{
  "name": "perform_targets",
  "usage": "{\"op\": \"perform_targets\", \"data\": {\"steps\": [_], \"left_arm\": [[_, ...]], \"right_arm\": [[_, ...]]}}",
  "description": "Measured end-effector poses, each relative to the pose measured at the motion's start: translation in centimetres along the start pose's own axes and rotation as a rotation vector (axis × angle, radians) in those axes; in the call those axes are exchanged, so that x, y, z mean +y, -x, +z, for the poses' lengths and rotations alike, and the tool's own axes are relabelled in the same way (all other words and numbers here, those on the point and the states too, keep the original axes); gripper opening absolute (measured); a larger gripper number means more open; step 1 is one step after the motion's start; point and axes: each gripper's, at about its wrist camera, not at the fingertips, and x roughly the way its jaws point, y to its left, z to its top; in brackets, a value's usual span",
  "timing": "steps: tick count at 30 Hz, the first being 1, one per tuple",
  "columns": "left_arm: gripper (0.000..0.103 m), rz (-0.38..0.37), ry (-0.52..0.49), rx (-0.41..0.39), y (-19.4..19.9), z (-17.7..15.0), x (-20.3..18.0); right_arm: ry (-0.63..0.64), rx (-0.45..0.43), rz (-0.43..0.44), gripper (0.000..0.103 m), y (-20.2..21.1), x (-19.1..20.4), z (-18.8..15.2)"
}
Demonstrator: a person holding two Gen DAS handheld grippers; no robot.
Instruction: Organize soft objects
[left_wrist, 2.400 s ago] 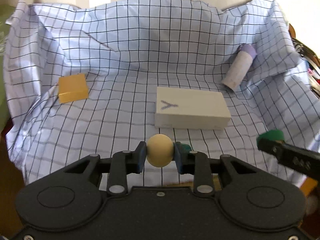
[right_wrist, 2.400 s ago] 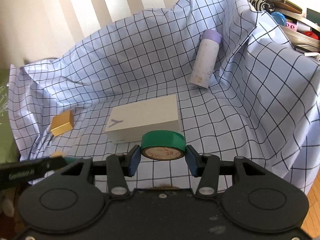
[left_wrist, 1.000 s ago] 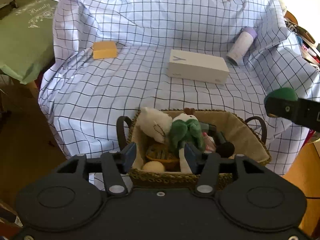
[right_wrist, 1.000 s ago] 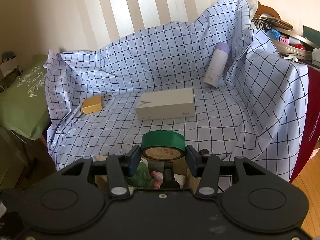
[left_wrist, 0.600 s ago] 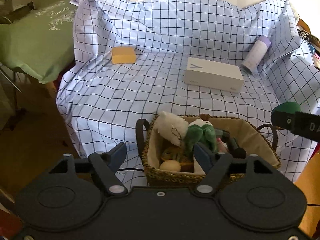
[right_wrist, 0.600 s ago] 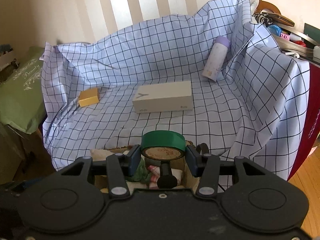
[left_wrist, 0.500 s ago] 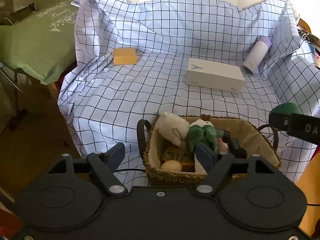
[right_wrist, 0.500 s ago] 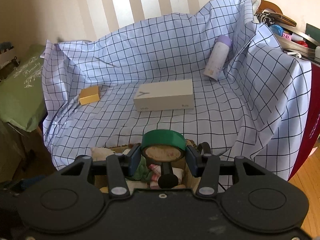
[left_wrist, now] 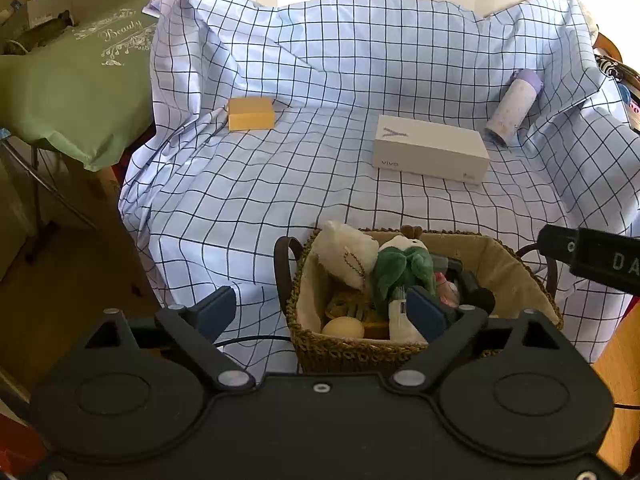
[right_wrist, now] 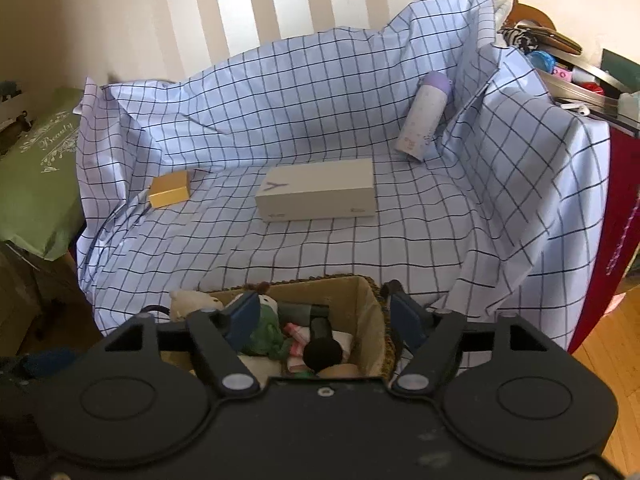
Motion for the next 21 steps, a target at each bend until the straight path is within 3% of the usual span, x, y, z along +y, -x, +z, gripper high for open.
{"op": "perform_targets", "data": {"steps": [6, 8, 10, 21], "left_arm": [[0.095, -0.002, -0.012, -0.006, 0.4, -0.2, -0.3], [0.095, -0.005, -0.015, -0.008, 0.5, -0.2, -0.3], [0.097, -0.008, -0.018, -0.006, 0.6, -0.3, -0.4], [0.099, -0.012, -0.009, 0.026, 0.6, -0.7, -0.4]], "right_arm": [[-0.008, 0.003, -0.043, 0.082, 0.6, -0.9, -0.6], [-0.013, 0.006, -0.055, 0.088, 0.7, -1.1, -0.9], [-0.017, 0.010, -0.066, 0.102, 0.8, -1.3, -1.2], [-0.005, 0.039, -0.142, 0.103, 0.8, -1.8, -2.3]]}}
